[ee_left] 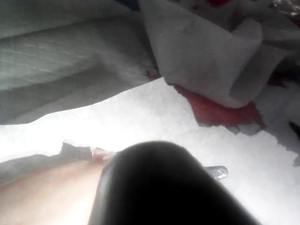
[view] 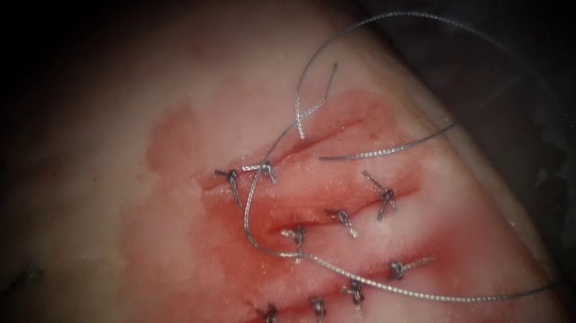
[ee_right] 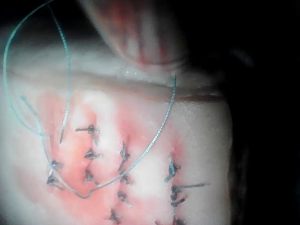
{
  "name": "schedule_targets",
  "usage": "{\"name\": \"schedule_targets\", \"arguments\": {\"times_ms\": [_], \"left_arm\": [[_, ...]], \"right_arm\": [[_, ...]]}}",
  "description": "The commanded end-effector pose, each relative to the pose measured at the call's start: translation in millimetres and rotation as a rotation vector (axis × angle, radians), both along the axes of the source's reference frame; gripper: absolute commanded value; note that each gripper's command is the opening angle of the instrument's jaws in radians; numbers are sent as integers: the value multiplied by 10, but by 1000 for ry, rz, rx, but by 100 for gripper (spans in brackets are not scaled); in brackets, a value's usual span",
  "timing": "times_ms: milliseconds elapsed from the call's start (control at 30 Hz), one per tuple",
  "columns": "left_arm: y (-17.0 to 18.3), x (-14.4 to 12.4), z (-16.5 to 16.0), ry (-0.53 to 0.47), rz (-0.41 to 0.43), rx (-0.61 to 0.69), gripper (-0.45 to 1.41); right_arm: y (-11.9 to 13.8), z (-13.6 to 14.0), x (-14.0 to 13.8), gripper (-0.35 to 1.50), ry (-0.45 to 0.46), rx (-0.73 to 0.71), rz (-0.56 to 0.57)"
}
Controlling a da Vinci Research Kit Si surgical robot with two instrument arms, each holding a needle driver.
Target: Wound Closure
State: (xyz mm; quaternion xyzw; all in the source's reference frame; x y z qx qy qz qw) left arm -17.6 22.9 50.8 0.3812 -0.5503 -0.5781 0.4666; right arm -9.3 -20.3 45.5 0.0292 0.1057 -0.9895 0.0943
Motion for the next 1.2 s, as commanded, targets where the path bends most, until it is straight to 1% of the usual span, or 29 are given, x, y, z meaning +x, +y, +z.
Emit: {"name": "schedule_targets", "arguments": {"times_ms": [33, 67, 100, 133, 167, 200, 233, 267, 300, 333, 367, 400, 500, 533, 567, 600, 633, 667, 700, 800, 867, 933, 967, 1067, 1133, 1200], "left_arm": [[14, -3, -2, -1, -3, -7, -42], [14, -3, -2, 2, -1, -6, -42], [14, -3, -2, 4, 0, -5, -42], [14, -3, -2, 4, 0, -5, -42], [14, -3, -2, 4, 0, -5, -42], [14, -3, -2, 4, 0, -5, -40], [14, -3, -2, 4, 0, -5, -40], [14, -3, -2, 4, 0, -5, -40], [14, -3, -2, 4, 0, -5, -38], [14, -3, -2, 5, 0, -5, -38], [14, -4, -2, 5, 0, -5, -37], [14, -4, -2, 5, 0, -5, -35], [14, -4, -2, 5, 0, -5, -33], [14, -4, -2, 5, 0, -5, -33], [14, -4, -2, 5, 0, -5, -33], [14, -4, -2, 5, 0, -5, -33], [14, -4, -2, 5, -1, -5, -32], [14, -4, -2, 5, -1, -5, -30], [14, -4, -2, 5, -1, -5, -30], [14, -4, -2, 5, -1, -5, -30], [14, -4, -2, 5, -1, -5, -30], [14, -4, -2, 5, -1, -5, -28], [13, -5, -3, 5, -1, -5, -28], [13, -5, -3, 5, -1, -5, -27], [13, -5, -4, 5, -1, -4, -27], [13, -5, -4, 5, -1, -4, -27]], "right_arm": [[25, 15, 6, 123, -15, -48, 9], [51, 21, 10, 120, -4, -93, 34], [72, 21, 16, 120, 38, -150, 81], [86, 19, 21, 121, 81, -197, 131], [105, 10, 30, 121, 175, -264, 157], [118, 2, 38, 118, 235, -318, 169], [128, -4, 44, 110, 273, -357, 194], [150, -18, 60, 79, 393, -428, 274], [157, -23, 66, 68, 455, -444, 304], [161, -27, 72, 64, 510, -448, 332], [164, -30, 79, 64, 566, -443, 352], [164, -30, 90, 64, 601, -427, 360], [163, -26, 107, 68, 622, -398, 367], [165, -25, 119, 73, 664, -357, 370], [165, -24, 125, 74, 686, -334, 366], [164, -24, 141, 74, 734, -312, 368], [163, -25, 150, 74, 756, -305, 370], [159, -25, 170, 78, 815, -292, 371], [155, -24, 184, 81, 850, -282, 367], [147, -23, 222, 93, 904, -251, 344], [145, -21, 242, 100, 929, -239, 327], [145, -15, 261, 101, 959, -225, 306], [143, -6, 276, 101, 987, -215, 284], [136, 12, 290, 105, 993, -200, 243], [131, 24, 292, 108, 983, -200, 220], [127, 33, 289, 111, 978, -209, 202]]}}
